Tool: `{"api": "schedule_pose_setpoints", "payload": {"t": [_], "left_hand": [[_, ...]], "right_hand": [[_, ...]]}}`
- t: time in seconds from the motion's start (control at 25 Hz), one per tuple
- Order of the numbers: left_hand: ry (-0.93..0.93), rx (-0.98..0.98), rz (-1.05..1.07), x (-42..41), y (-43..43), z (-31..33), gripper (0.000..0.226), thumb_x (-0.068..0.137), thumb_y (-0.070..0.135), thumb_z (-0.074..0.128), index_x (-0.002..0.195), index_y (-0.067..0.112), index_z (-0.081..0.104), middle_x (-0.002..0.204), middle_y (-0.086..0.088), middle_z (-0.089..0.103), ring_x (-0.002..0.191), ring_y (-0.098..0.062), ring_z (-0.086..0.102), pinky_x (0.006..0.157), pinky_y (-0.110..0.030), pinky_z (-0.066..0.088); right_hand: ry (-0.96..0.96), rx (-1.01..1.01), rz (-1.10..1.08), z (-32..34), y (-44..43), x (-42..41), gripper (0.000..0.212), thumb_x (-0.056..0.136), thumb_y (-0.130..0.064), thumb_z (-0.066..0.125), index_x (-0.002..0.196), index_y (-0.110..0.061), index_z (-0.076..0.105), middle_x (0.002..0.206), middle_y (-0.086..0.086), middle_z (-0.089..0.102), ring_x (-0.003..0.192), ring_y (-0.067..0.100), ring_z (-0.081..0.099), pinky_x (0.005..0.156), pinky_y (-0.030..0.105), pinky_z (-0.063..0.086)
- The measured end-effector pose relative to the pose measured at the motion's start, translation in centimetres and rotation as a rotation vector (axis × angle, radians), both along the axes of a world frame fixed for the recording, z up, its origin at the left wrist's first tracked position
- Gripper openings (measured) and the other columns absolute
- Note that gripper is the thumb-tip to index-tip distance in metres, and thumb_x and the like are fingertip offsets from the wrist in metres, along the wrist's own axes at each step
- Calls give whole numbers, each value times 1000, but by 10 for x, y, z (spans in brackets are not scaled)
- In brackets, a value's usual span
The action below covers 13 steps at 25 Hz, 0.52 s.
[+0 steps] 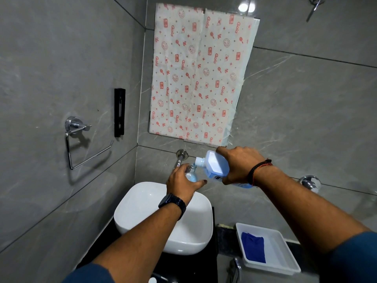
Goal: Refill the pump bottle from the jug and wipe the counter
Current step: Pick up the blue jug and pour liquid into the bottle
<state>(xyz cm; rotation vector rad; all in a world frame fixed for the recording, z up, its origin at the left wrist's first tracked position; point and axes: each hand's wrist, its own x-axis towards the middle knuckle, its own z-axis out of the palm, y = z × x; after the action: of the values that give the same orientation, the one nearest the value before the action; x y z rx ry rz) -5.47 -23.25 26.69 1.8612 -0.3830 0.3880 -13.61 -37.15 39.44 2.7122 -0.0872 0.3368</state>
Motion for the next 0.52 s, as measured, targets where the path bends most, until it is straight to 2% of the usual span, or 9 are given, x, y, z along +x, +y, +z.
{"api": "schedule_pose_setpoints", "payload": {"t": [0.32,0.52], "left_hand": [[-2,7,0,2,-3,-1,64,52,43,86,106,23,59,103,3,63,88,-14,53,74,-26,46],[1,12,-4,4,-4,-2,64,52,43,86,107,24,58,105,3,63,87,-13,51,73,-25,45]], "right_hand": [[6,-1,1,0,-3,1,82,57,-51,78,124,-31,35,109,2,62,77,16,45,57,29,45],[7,0,8,1,-2,1,82,58,-50,79,124,-30,35,112,2,61,87,21,56,61,32,49]]}}
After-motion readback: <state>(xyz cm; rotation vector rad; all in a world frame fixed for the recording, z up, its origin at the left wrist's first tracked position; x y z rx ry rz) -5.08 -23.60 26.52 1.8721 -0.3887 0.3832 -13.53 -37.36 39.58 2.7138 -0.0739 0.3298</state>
